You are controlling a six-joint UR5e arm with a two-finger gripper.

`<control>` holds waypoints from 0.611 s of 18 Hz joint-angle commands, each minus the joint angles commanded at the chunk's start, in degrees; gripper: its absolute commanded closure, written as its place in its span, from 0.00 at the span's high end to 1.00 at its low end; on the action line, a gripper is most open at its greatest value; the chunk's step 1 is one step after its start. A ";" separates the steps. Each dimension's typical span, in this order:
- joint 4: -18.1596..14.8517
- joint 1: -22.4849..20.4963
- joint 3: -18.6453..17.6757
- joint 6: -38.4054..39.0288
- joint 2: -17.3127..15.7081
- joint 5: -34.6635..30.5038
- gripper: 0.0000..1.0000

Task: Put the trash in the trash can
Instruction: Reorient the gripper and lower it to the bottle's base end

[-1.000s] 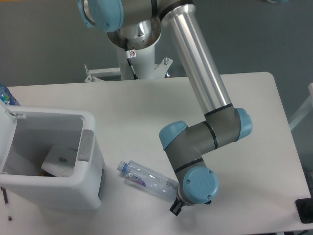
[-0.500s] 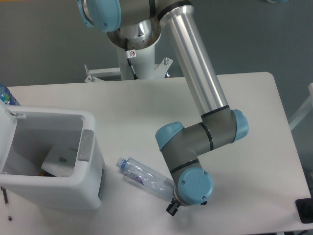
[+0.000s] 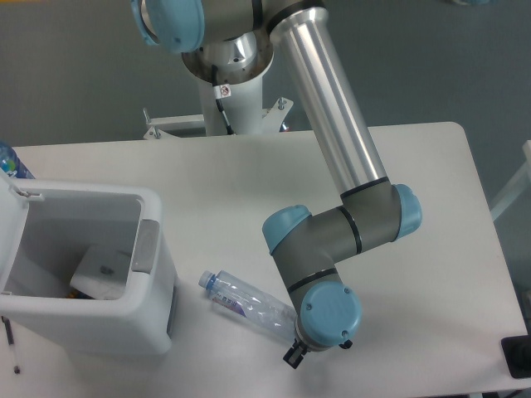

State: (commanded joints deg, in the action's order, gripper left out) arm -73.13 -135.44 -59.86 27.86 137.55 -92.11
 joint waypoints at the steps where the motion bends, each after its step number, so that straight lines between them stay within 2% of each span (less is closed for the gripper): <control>1: 0.79 -0.09 -0.08 -0.09 -0.18 -0.26 0.44; 4: 1.15 -0.09 0.00 -0.88 -0.62 -0.35 0.44; 9: 3.79 -0.09 -0.17 -1.49 -1.32 -0.17 0.44; 11: 6.14 -0.09 -0.17 -3.68 -2.28 0.00 0.44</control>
State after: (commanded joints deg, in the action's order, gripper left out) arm -66.99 -135.53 -60.03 24.18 135.27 -92.11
